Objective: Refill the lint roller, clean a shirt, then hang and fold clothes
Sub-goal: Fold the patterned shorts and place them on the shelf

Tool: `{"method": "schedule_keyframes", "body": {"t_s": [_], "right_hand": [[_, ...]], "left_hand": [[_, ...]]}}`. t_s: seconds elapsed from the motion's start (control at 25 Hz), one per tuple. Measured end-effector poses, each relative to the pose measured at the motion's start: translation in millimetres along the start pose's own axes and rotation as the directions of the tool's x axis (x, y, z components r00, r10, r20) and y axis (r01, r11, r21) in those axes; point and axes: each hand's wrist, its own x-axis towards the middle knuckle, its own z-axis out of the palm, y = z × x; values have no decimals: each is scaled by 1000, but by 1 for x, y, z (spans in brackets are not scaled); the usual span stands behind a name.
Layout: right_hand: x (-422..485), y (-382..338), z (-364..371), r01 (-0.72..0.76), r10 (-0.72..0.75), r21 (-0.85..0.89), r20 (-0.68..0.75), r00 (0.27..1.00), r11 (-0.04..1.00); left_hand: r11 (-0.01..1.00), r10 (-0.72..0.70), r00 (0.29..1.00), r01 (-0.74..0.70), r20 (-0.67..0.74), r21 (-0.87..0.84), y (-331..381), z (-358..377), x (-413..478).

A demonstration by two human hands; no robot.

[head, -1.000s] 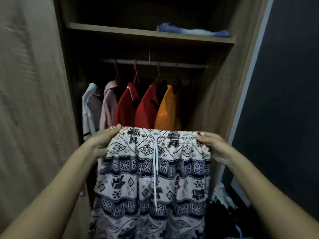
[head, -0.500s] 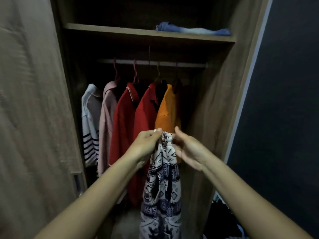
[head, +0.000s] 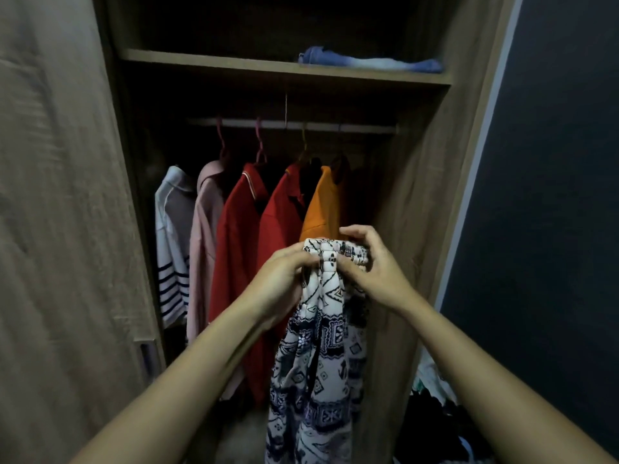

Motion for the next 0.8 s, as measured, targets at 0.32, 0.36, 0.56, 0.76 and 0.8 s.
{"method": "schedule_keyframes", "body": {"t_s": [0.32, 0.36, 0.56, 0.76, 0.8], "right_hand": [[1, -7, -13, -7, 34, -470, 47, 998, 882], [0, -8, -13, 7, 13, -507, 36, 999, 862], [-1, -10, -25, 222, -168, -528, 149, 975, 820], [-4, -5, -28, 224, -115, -566, 221, 968, 794], [-6, -2, -27, 212, -95, -552, 233, 968, 806]], "left_hand": [[932, 97, 992, -62, -82, 358, -12, -2, -5], [891, 130, 987, -74, -95, 448, -16, -4, -5], [912, 162, 982, -111, -98, 395, -22, -13, -3], [959, 83, 996, -82, 8, 273, -29, -2, -8], [959, 88, 996, -90, 19, 269, -32, -1, -7]]}}
